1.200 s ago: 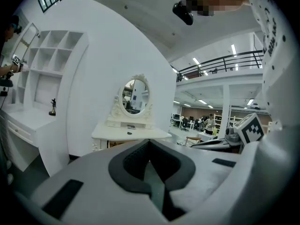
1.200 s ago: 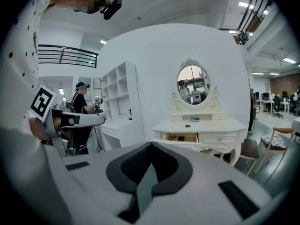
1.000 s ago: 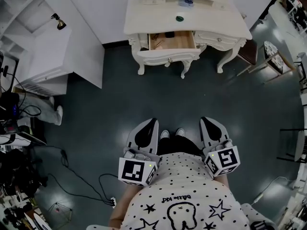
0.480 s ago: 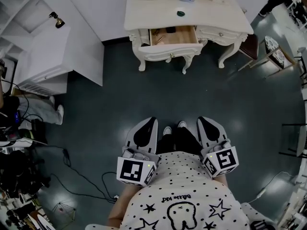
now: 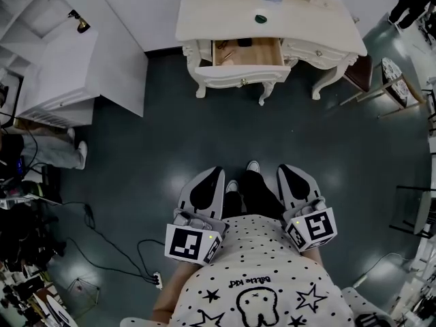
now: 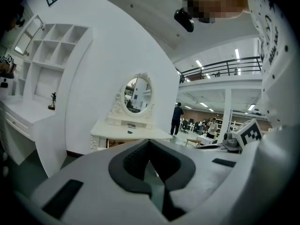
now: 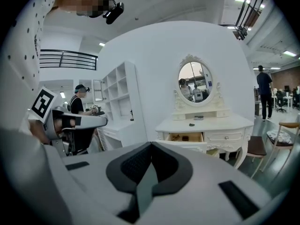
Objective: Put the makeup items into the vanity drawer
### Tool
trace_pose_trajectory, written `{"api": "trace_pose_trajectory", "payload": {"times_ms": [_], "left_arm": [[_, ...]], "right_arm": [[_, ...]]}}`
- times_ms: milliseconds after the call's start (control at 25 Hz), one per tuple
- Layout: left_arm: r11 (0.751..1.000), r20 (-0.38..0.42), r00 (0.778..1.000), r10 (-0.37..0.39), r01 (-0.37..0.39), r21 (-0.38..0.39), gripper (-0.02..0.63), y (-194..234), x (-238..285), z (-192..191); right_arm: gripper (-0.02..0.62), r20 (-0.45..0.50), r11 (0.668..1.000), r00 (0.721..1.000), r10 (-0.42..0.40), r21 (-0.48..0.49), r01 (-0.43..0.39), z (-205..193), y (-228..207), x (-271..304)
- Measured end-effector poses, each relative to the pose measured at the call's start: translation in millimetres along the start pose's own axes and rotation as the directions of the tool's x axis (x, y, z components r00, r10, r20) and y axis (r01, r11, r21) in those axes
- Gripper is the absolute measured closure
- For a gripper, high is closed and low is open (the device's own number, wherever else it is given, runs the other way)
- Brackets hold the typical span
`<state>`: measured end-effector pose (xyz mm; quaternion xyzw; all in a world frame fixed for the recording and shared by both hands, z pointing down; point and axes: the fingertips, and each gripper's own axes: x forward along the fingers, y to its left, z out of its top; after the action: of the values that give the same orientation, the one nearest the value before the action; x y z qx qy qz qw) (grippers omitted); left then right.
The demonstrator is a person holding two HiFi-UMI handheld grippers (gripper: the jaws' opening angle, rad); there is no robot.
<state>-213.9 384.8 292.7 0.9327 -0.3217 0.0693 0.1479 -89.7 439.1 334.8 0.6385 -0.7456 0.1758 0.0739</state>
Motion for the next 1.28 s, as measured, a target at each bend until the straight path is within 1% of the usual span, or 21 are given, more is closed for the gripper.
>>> {"api": "trace_pose_trajectory", "payload": {"times_ms": [240, 360, 680, 880, 1040, 1160, 1280], "left_arm": [[1.0, 0.018, 1.0, 0.018, -0.017, -0.017, 0.609, -10.4, 49.7, 7.7], [0.999, 0.043, 0.998, 0.034, -0.033, -0.014, 0.61, -15.0, 72.8, 12.8], [0.997, 0.066, 0.995, 0.073, -0.073, -0.001, 0.61, -18.3, 121.0, 24.1], [0.997, 0.069, 0.994, 0.079, -0.08, 0.011, 0.61, -14.6, 139.7, 34.1], [0.997, 0.066, 0.995, 0.071, -0.072, 0.007, 0.609, -5.7, 155.6, 39.6], [0.998, 0.059, 0.997, 0.058, -0.059, 0.008, 0.609, 6.3, 167.2, 42.9], [0.999, 0.058, 0.997, 0.053, -0.053, 0.009, 0.61, 27.6, 179.0, 50.1]], "right_arm": [[0.586, 0.029, 0.999, 0.999, 0.036, -0.011, -0.036, 24.7, -45.6, 19.0], [0.586, 0.044, 0.998, 0.998, 0.049, -0.035, -0.048, 33.8, -69.2, 26.7], [0.586, 0.067, 0.998, 0.997, 0.042, -0.048, -0.039, 48.8, -124.4, 38.9], [0.586, 0.056, 0.998, 0.998, 0.039, -0.055, -0.036, 55.1, -140.6, 52.4], [0.586, 0.04, 0.998, 0.999, 0.035, -0.056, -0.033, 58.9, -148.3, 67.8], [0.586, 0.034, 0.998, 0.999, 0.021, -0.053, -0.019, 62.9, -152.3, 83.6], [0.586, 0.026, 0.999, 1.0, 0.004, -0.05, -0.003, 68.6, -154.5, 106.2]]}}
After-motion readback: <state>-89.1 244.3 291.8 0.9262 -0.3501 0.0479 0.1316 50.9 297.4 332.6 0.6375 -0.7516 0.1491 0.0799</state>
